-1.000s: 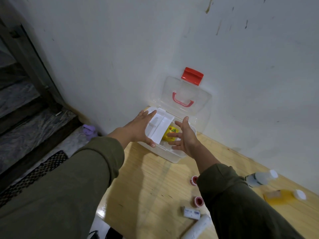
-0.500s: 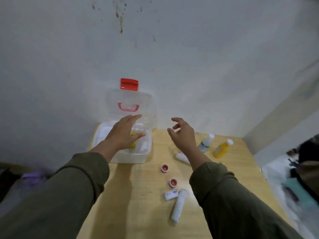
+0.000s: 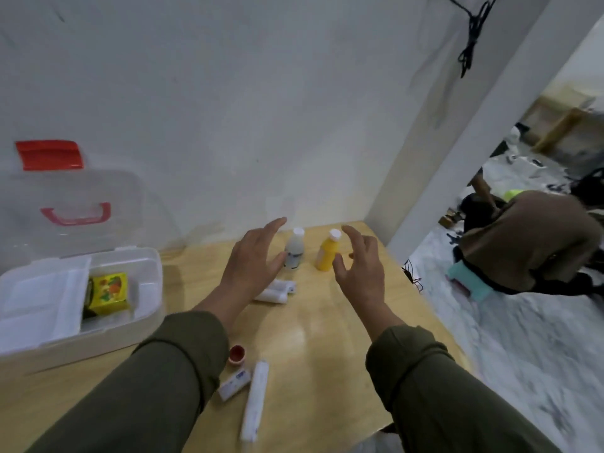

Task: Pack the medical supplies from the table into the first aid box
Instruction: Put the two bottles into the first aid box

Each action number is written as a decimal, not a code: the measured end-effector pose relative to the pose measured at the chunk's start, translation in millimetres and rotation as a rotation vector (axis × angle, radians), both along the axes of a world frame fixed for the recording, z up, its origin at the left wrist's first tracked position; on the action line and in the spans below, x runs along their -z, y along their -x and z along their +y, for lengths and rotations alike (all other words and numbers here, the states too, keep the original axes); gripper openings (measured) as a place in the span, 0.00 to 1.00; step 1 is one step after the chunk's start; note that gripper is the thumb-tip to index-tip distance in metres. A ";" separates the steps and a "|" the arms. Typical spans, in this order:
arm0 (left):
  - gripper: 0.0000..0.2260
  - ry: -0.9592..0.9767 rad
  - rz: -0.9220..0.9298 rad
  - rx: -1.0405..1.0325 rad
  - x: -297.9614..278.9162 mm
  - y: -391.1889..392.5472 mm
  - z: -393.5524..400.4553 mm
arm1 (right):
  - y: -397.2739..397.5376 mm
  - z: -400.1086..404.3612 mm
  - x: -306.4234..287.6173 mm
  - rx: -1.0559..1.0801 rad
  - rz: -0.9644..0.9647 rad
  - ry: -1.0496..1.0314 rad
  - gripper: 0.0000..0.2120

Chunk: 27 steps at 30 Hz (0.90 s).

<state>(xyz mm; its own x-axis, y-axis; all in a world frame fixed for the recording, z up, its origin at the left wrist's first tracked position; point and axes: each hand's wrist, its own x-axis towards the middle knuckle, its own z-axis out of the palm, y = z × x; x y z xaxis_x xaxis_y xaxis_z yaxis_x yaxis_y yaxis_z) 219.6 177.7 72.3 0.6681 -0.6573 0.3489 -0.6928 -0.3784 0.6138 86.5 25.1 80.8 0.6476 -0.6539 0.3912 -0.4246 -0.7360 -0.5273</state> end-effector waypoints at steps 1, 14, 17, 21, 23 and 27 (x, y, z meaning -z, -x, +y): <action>0.27 0.005 0.007 0.000 5.5 -0.2 -10.5 | -0.1 -8.8 5.4 -0.013 -0.003 -0.001 0.23; 0.25 -0.048 0.142 0.023 48.4 -21.2 -73.6 | -37.5 -74.1 50.7 -0.220 -0.081 -0.118 0.21; 0.22 -0.017 0.167 0.020 51.0 -23.3 -78.5 | -46.2 -79.4 56.8 -0.248 -0.092 -0.121 0.18; 0.19 0.033 0.209 -0.013 52.0 -23.5 -82.2 | -54.5 -82.5 57.2 -0.272 -0.095 -0.153 0.15; 0.17 0.050 0.211 -0.024 51.5 -25.1 -83.7 | -58.2 -83.5 56.1 -0.272 -0.098 -0.159 0.15; 0.13 0.108 0.210 -0.070 45.0 -29.8 -84.7 | -61.7 -81.1 50.3 -0.275 -0.078 -0.180 0.15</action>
